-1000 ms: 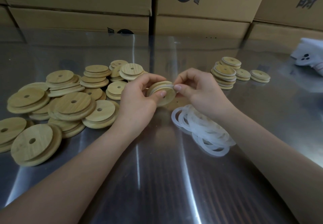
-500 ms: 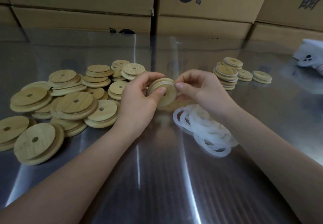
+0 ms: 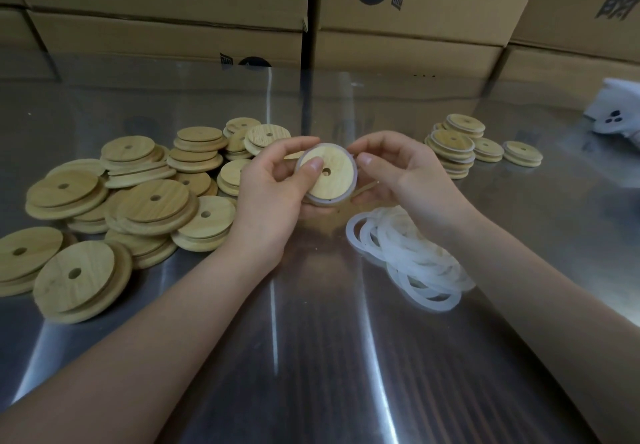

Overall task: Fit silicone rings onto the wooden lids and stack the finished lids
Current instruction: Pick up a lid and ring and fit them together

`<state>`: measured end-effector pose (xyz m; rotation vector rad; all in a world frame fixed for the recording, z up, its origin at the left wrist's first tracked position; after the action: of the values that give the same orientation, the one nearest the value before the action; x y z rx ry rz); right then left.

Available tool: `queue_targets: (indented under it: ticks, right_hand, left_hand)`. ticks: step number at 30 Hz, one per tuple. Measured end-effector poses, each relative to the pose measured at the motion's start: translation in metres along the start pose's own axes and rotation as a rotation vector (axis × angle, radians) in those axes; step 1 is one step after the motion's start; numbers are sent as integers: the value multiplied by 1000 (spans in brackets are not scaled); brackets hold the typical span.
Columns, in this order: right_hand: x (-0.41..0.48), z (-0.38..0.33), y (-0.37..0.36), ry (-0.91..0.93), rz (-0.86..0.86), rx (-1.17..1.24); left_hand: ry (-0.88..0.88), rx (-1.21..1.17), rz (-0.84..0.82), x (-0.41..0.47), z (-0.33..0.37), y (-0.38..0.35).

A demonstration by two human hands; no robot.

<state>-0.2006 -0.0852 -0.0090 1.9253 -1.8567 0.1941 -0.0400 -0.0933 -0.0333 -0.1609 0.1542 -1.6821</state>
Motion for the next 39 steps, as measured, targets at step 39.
queue_targets:
  ticks: [39]
  right_hand:
    - [1, -28, 15, 396, 73, -635]
  left_hand:
    - [224, -62, -86, 4, -20, -12]
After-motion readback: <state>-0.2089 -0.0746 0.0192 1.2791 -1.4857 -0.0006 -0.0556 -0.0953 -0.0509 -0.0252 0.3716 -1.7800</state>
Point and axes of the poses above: each hand's wrist, its own x-axis towards the middle knuckle, its own y-axis out of the back of the hand, z = x × y, the point moved 9 cm from there along x, towards the middle knuckle, and after that the axes turned 11 degrees about y, right-handed, at the moved point
